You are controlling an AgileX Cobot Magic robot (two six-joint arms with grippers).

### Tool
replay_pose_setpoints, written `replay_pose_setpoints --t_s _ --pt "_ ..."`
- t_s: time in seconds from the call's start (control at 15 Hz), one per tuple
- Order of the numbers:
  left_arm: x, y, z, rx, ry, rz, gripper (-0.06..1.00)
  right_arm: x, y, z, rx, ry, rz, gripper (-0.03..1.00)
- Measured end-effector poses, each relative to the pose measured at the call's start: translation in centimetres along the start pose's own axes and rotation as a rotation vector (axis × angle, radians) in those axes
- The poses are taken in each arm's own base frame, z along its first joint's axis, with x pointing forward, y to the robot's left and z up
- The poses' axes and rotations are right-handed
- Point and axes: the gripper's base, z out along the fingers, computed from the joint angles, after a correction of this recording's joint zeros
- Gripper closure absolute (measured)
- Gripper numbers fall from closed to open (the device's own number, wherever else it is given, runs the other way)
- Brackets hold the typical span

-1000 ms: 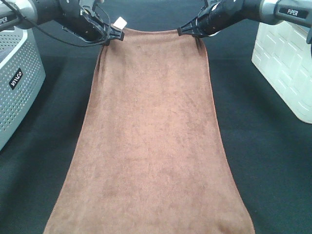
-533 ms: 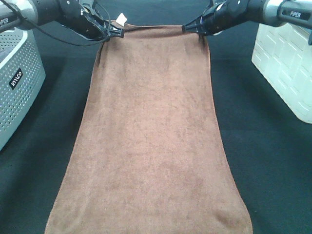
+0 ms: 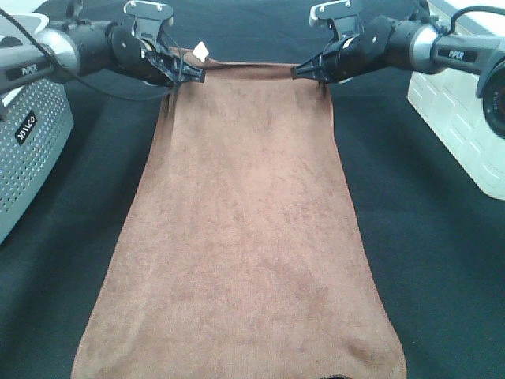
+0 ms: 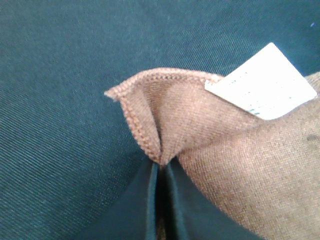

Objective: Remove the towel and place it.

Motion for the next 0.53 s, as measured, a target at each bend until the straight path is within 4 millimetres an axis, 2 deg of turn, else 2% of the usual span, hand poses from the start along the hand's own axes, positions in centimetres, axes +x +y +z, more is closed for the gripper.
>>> replay_pose_setpoints --t_s 0.13,0.4,0.53 --pt "1.4 0.0 1.0 -0.003 0.003 -0.001 0.93 1.4 0.2 1.0 -0.005 0.018 0.020 0.97" --pt "3.4 0.0 2.3 -0.006 0.019 -0.002 0.93 1.6 0.2 1.3 -0.002 0.000 0.041 0.97" --pt "3.6 0.0 2.4 -0.007 0.018 -0.002 0.93 2.4 0.3 1.9 -0.006 0.017 0.048 0.93"
